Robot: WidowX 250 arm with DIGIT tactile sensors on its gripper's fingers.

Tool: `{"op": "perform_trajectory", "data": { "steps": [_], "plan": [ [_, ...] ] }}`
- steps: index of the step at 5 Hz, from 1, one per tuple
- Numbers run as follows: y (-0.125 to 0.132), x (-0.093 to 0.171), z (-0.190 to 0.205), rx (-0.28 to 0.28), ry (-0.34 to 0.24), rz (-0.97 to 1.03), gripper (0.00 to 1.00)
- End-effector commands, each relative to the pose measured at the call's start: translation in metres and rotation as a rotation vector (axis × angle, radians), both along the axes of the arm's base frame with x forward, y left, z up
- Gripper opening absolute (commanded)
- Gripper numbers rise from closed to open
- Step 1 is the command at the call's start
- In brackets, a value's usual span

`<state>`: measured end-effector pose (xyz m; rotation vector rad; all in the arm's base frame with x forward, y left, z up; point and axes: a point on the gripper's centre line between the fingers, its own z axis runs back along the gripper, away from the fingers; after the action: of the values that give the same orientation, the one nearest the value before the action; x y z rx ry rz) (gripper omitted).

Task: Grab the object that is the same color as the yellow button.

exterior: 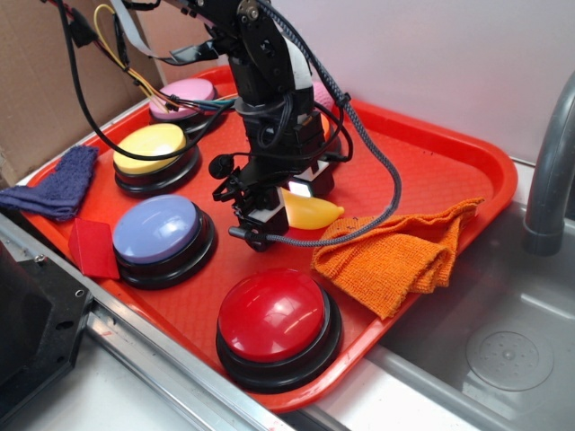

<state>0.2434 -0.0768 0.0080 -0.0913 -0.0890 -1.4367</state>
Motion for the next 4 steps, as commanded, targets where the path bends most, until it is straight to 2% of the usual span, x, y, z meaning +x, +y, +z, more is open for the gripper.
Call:
{"op": "perform_trajectory", "data": {
  "steps": [1, 2, 3, 4],
  "plan": [
    [-0.007, -0.004, 0.031, 0.006, -0.046, 0.070, 0.00],
    [-0.004, -0.010, 0.064, 0.050, -0.051, 0.254, 0.00],
    [0.006, -0.013, 0.107, 0.057, -0.039, 0.504, 0.00],
    [0.018, -0.019, 0.148, -0.013, 0.001, 0.755, 0.00]
  ]
}}
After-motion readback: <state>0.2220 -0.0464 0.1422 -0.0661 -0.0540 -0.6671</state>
